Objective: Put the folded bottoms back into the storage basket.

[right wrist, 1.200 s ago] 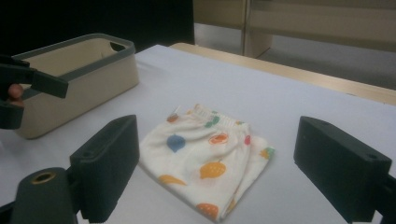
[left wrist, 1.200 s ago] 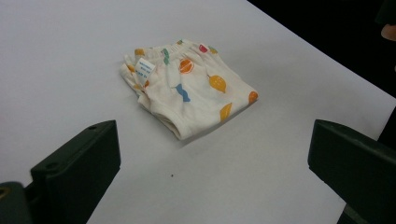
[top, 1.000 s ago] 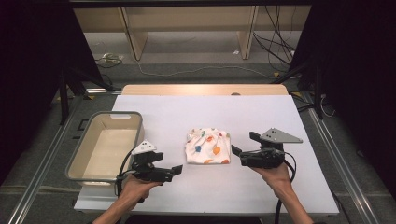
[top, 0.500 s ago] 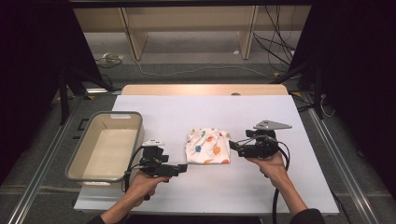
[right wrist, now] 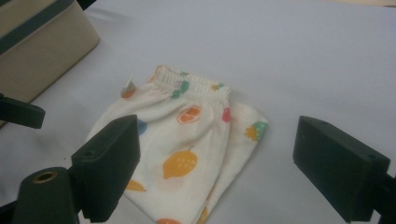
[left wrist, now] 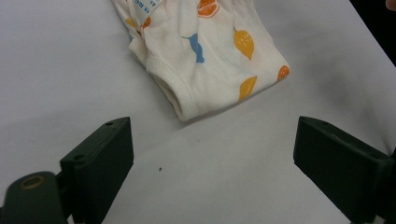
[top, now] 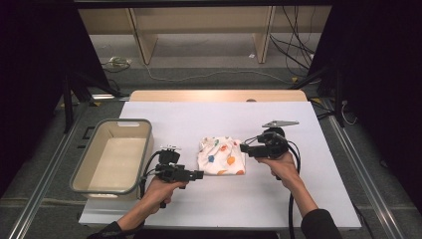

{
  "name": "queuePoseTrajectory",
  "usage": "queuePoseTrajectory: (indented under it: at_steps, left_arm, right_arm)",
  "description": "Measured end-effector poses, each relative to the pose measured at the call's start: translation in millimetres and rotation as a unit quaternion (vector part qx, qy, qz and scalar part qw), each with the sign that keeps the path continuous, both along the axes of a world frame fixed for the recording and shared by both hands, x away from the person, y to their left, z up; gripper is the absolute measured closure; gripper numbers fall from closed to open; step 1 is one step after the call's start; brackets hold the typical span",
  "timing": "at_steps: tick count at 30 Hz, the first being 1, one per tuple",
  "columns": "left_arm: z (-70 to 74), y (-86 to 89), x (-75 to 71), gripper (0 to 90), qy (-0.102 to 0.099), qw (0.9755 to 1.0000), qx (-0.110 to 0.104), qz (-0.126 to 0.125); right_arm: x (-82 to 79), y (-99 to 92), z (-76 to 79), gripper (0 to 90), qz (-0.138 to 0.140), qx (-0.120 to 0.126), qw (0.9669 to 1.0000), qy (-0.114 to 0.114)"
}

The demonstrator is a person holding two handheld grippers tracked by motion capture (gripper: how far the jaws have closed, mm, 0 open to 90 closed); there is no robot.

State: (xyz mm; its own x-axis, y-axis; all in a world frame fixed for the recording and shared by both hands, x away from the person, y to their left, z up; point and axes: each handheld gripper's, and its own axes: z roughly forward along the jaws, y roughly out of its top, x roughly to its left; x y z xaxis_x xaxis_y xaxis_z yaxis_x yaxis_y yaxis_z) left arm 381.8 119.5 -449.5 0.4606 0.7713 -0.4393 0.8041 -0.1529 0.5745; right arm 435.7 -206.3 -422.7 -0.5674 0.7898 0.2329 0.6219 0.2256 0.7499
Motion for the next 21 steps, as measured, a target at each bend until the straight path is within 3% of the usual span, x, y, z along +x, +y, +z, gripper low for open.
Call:
queuePoseTrajectory:
  at_steps: [10, 11, 21]
  left_arm:
    - [-5.6, -5.6, 10.6, 13.5, 0.018, 0.9998, 0.004, 0.011]
    - [-7.1, -6.7, 12.3, 14.1, 0.024, 0.9996, 0.006, 0.014]
    - [-11.0, -6.4, 19.7, 16.6, 0.040, 0.9990, -0.007, 0.020]
  right_arm:
    - [21.9, 10.6, -10.0, 15.9, -0.004, -0.009, 0.9992, 0.039]
    - [26.2, 12.9, -12.4, 16.0, -0.005, -0.009, 0.9986, 0.051]
    - [41.8, 21.4, -20.0, 16.3, -0.009, -0.020, 0.9971, 0.072]
